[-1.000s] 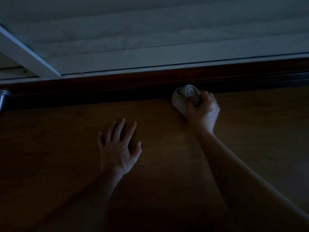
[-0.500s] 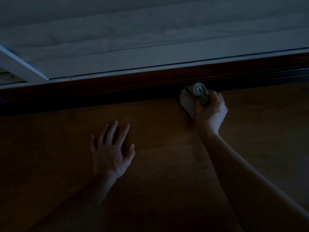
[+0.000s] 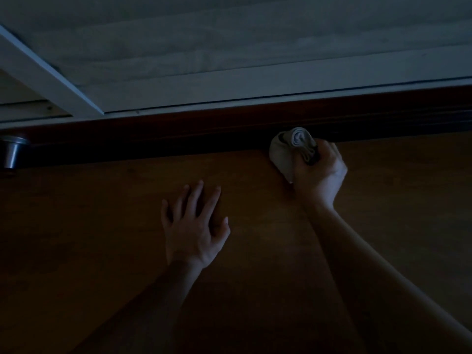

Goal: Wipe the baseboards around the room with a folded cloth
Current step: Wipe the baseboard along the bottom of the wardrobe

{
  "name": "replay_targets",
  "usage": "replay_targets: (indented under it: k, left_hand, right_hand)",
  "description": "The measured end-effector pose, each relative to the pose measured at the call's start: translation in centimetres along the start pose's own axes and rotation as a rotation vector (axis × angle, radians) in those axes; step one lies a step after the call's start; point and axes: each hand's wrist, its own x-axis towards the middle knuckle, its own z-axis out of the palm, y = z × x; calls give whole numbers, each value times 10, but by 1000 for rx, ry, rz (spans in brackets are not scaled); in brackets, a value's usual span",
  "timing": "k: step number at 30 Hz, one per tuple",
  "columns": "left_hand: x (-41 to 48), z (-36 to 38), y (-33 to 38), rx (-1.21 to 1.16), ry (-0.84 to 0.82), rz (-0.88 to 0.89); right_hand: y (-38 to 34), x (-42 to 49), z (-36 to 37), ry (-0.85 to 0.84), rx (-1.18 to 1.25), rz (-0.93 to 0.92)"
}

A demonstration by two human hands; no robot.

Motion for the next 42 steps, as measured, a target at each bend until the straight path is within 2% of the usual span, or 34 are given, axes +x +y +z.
replay_targets:
  k: [2,12,17,23,29,32,36,42]
  left_hand:
    - [0,1,-1,9,7,-4]
    - [2,6,-3,-19,81,13]
    - [4,5,-5,-32,71,6]
    - [6,-1,-2,-27,1,-4]
    - [4,3,-3,-13,70,16]
    - [4,5,-2,6,61,16]
    - [4,5,-2,22,58,4]
    - [4,-7,29,47,-3,-152]
  right_hand:
    - [-8,-6,6,-3,2,14]
    - [-87,-42,57,-246,143,-69]
    - [-66,-30,39,-154,76,-39]
    - [-11,4,-5,-43,-78,95]
    - [14,16,-20,34,-71,79]
    - [13,17,-19,25,-66,51]
    - [17,20,-19,-80,-52,-32]
    - [30,29,-34,-20,-32,31]
